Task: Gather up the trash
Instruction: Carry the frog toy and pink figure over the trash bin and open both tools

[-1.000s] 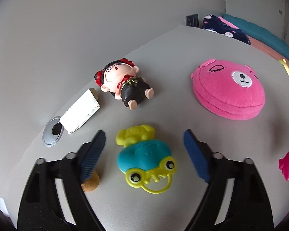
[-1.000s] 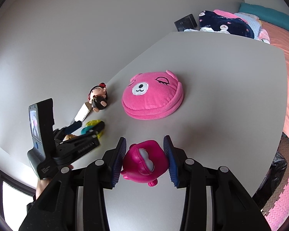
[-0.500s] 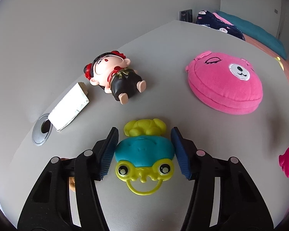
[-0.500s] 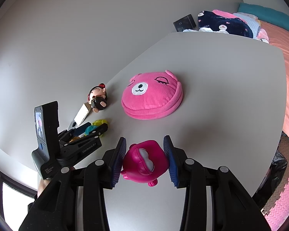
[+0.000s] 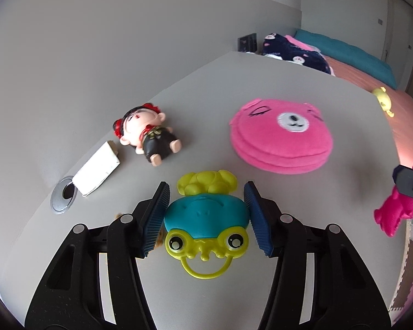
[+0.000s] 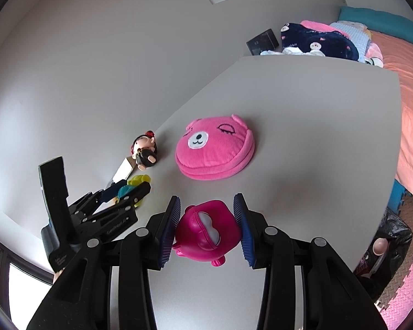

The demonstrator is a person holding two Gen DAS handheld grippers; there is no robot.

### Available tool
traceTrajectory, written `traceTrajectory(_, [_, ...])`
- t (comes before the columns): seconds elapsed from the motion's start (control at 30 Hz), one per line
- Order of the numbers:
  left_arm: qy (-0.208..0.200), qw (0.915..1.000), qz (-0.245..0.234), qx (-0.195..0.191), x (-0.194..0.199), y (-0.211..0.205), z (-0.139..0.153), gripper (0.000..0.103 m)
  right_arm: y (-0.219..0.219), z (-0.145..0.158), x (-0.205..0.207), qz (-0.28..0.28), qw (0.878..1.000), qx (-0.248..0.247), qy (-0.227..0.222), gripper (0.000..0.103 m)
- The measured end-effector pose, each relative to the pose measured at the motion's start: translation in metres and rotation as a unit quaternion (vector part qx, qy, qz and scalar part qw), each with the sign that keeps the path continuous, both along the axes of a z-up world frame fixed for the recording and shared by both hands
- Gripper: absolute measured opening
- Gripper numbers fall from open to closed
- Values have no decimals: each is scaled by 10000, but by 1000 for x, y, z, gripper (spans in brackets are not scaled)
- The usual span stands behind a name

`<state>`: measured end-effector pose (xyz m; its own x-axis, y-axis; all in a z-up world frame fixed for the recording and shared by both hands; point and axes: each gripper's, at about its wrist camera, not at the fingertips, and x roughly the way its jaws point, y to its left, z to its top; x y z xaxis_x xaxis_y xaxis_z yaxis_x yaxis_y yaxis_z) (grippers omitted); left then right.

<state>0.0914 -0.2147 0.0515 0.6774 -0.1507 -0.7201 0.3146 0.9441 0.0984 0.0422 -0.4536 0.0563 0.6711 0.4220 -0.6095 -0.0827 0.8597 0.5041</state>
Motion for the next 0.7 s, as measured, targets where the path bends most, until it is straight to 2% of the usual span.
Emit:
traceTrajectory(0.2, [-142, 9993, -358, 26, -14, -49, 19, 55, -31, 11, -16, -170, 9997, 94, -144, 42])
traceTrajectory(0.37, [-168, 9971, -739, 62, -28, -98, 24, 55, -75, 19, -36, -504, 9983, 111, -253, 42])
traceTrajectory(0.7, [-89, 9854, -1696, 96, -72, -210, 21, 55, -170, 22, -87, -1327, 9907, 53, -288, 42])
